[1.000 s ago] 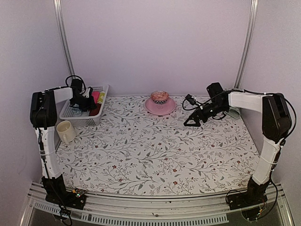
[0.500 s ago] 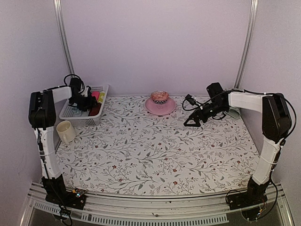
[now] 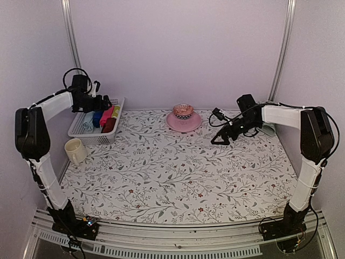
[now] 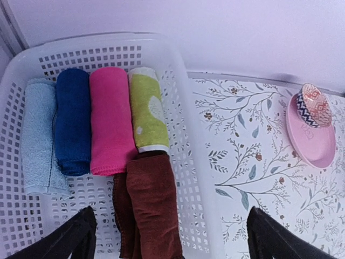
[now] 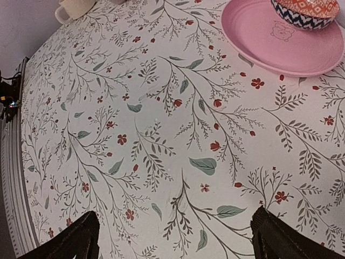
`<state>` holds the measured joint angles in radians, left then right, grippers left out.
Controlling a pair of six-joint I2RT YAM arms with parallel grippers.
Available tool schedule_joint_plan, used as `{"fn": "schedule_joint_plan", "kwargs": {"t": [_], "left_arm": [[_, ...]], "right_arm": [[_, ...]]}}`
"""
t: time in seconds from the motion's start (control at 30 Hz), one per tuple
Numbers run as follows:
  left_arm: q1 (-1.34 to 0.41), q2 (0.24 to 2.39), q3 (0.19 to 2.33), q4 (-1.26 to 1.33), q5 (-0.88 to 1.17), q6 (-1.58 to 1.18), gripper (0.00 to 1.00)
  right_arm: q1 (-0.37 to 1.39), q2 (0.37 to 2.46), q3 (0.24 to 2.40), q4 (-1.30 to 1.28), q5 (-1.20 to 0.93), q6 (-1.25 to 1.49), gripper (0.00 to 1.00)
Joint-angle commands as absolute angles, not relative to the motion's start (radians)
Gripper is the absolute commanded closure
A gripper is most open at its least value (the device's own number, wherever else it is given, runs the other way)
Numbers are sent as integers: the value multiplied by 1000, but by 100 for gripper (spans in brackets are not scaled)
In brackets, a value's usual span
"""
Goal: Roll the towels
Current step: Smooth out the towel in the storage box, then pick up the towel from the corner of the board.
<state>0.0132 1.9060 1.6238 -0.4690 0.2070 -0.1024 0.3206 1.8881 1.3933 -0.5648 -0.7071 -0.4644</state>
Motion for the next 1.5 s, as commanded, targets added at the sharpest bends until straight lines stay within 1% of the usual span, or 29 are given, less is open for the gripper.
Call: {"fn": "schedule_joint_plan", "kwargs": {"t": [0.0,0.17,0.33,0.4,0.57,0.73,0.87,1.03,1.23,1.3,1.47], "left_arm": [[-83,1811,1550,-440,124,-102,3],[-216,1689,1477,-447,43,-120,3],[-341,1574,1387,-470,-20,-143,3],[-395,1532,1332,-483,-54,-142,3],[-486,1413,1186,-476,-63,-139,3],[-500,1297,1055,-406,-37,-138,3],[-501,1245,1039,-417,-9,-126,3],[-502,1178,1010,-422,18,-100,3],[-502,1125,916,-356,18,-90,3],[-502,1129,914,-353,13,-87,3],[-500,1156,917,-354,18,-86,3]], "right_arm": [[318,1879,1379,-497,-573,-424,1],[263,1869,1374,-446,-400,-353,1],[148,1881,1395,-421,-281,-288,1],[106,1901,1429,-422,-207,-268,1],[31,1972,1537,-425,-8,-244,1],[-38,2095,1715,-485,75,-245,1],[-43,2243,1918,-579,180,-309,1],[-41,2416,2109,-643,248,-378,1],[-41,2524,2164,-638,332,-439,1],[-40,2539,2170,-637,347,-449,9],[-31,2544,2180,-627,367,-452,15]]}}
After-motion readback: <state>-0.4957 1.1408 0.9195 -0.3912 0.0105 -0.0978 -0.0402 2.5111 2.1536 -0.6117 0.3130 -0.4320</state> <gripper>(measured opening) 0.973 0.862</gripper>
